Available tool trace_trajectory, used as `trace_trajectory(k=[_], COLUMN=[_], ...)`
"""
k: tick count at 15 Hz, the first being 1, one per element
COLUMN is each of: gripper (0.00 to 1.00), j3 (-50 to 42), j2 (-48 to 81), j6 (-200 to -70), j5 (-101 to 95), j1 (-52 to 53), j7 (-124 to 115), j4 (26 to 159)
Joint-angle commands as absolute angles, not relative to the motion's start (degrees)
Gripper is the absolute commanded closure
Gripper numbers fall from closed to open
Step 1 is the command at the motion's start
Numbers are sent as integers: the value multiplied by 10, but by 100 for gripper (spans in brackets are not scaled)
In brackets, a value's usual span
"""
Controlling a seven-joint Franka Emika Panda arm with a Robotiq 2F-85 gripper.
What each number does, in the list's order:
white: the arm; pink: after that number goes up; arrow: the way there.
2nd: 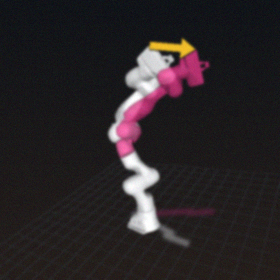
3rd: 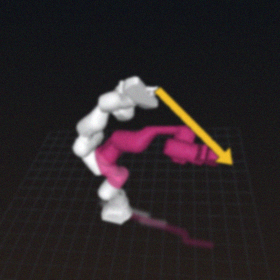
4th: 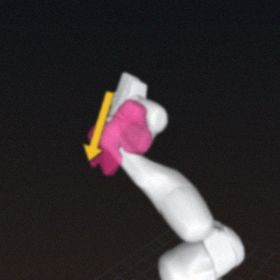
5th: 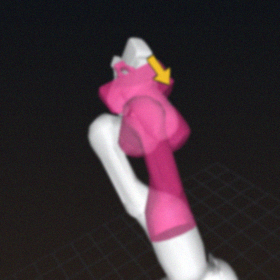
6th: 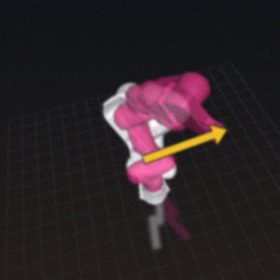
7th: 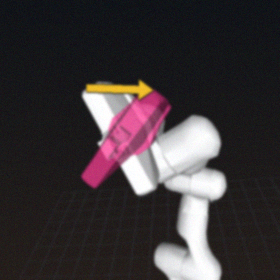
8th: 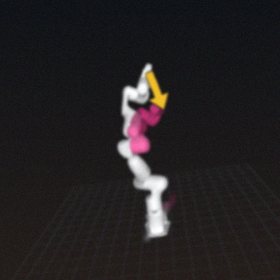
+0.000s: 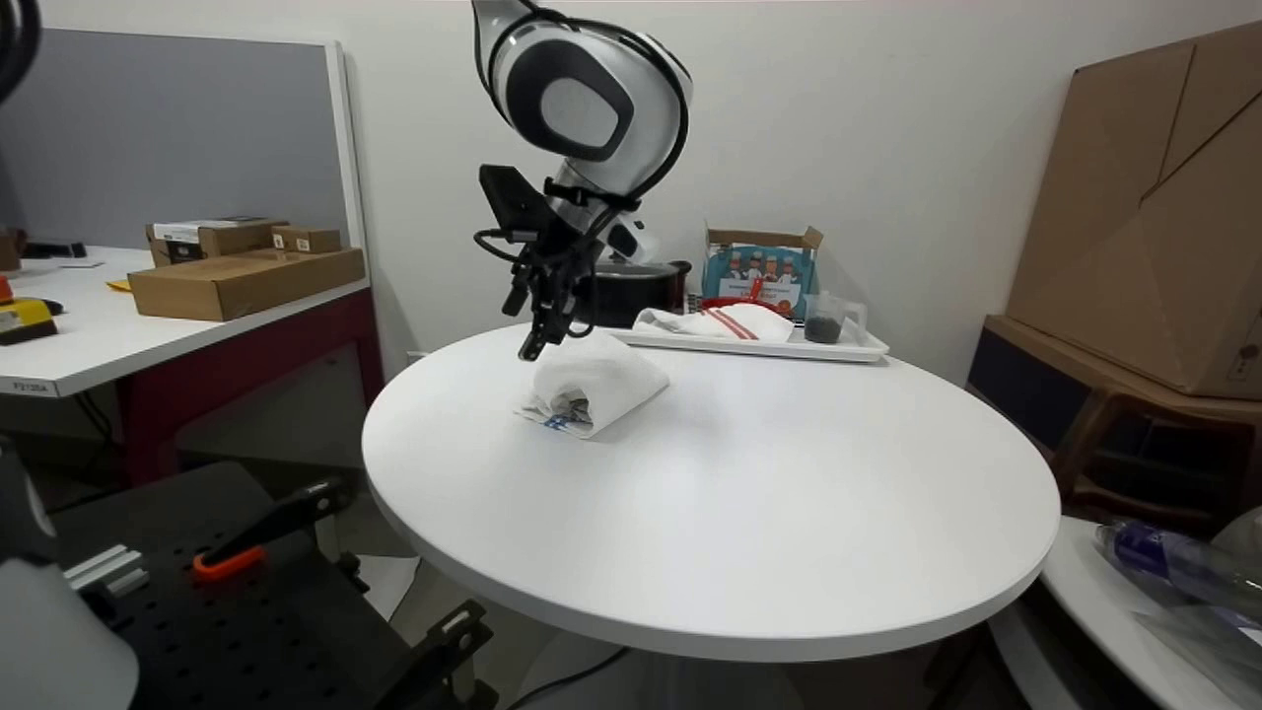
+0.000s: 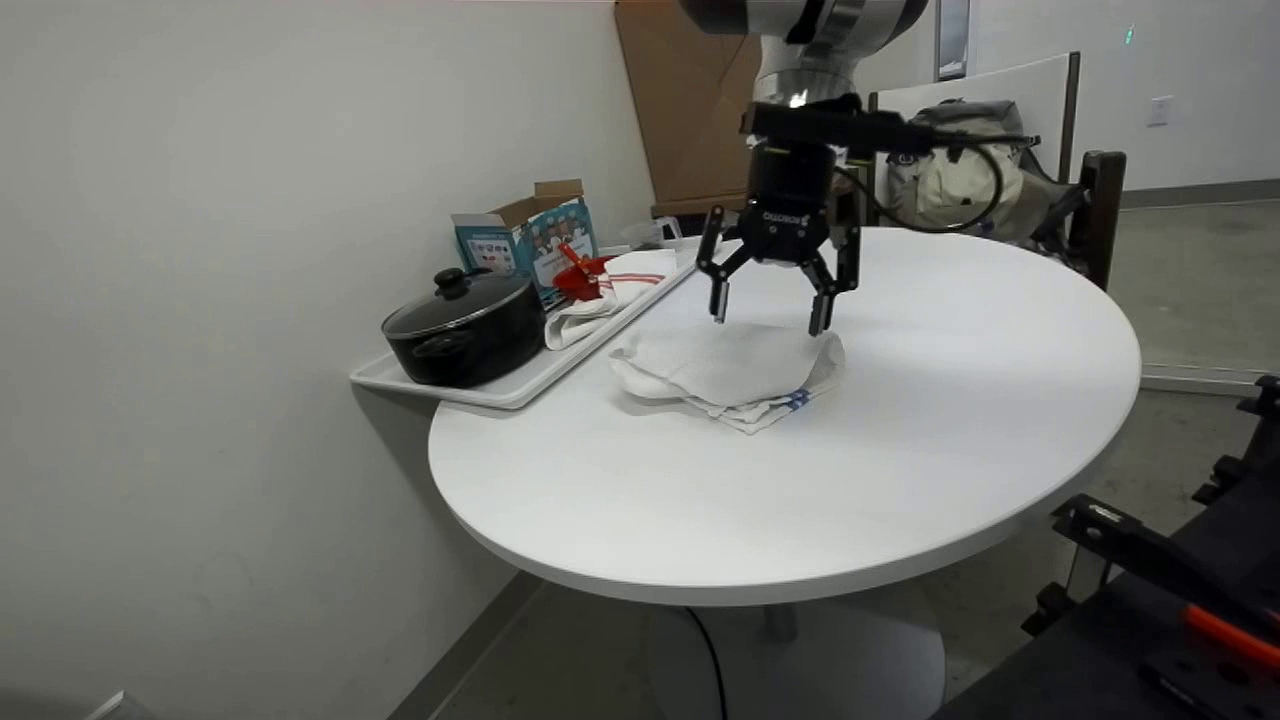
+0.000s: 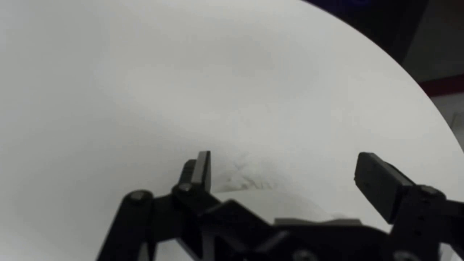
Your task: Fold the towel twice
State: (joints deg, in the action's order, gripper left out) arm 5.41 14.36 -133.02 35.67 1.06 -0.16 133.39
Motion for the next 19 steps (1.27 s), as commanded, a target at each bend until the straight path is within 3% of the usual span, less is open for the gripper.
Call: trace_trajectory(k=[1, 11, 12, 15, 16, 19], gripper=[0, 0, 0, 0, 0, 0], j3=[28, 24, 23, 10, 17, 17], j2=[44, -252, -232, -308, -258, -273], j6=[-1243, -1389, -1368, -1380, -1372, -1367], j5=[228, -25, -40, -64, -47, -48], j1=[11, -4, -10, -19, -12, -13], j7=[-13, -52, -48, -14, -33, -32], j4=[1404, 1637, 1575, 1579, 1573, 1574])
